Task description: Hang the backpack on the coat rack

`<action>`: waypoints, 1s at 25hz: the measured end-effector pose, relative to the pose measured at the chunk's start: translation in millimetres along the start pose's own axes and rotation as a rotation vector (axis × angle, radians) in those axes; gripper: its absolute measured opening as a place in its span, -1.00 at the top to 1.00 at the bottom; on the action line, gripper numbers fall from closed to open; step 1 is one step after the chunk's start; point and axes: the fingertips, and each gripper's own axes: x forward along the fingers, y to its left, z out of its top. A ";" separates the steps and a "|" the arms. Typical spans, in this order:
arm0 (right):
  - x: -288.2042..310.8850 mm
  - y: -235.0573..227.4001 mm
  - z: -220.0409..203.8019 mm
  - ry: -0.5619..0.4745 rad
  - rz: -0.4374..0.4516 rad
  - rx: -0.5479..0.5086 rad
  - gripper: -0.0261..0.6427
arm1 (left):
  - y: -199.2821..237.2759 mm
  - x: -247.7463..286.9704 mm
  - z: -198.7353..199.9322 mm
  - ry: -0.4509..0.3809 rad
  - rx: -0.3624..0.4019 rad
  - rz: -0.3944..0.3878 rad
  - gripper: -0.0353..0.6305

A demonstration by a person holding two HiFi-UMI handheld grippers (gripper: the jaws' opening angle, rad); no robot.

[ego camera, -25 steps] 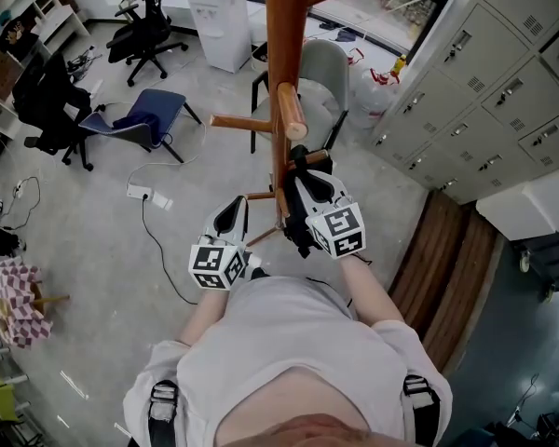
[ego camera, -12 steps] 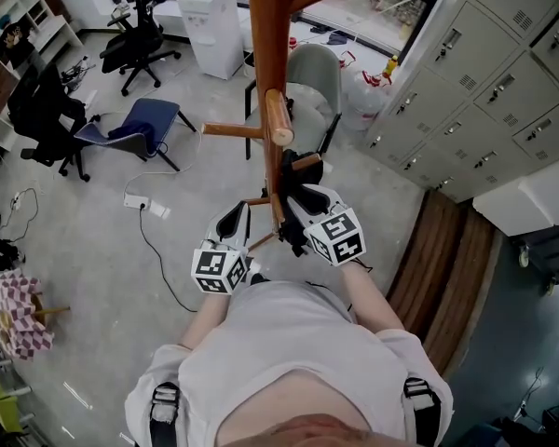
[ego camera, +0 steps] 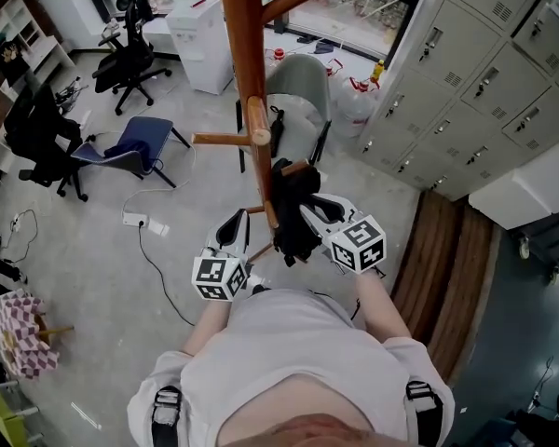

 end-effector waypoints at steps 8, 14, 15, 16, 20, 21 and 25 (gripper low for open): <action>-43.2 -23.3 18.3 -0.127 -0.138 0.066 0.69 | -12.7 0.4 5.6 0.001 0.012 -0.028 0.86; -85.5 -33.9 28.8 -0.282 -0.362 -0.062 0.86 | -23.9 3.0 5.2 0.001 0.017 -0.047 0.86; -90.6 -33.2 29.3 -0.307 -0.371 -0.057 0.89 | -25.3 3.2 5.0 0.001 0.017 -0.048 0.86; -94.2 -32.9 28.9 -0.324 -0.374 -0.044 0.89 | -26.5 3.4 4.9 0.001 0.018 -0.049 0.86; -101.4 -35.9 21.7 -0.334 -0.401 -0.006 0.90 | -29.0 4.2 6.0 -0.003 0.026 -0.046 0.86; -102.9 -36.8 19.5 -0.333 -0.413 -0.004 0.90 | -29.1 4.1 6.3 -0.004 0.028 -0.044 0.86; -108.1 -41.2 11.2 -0.332 -0.458 0.008 0.90 | -28.8 4.4 8.7 -0.014 0.032 -0.033 0.86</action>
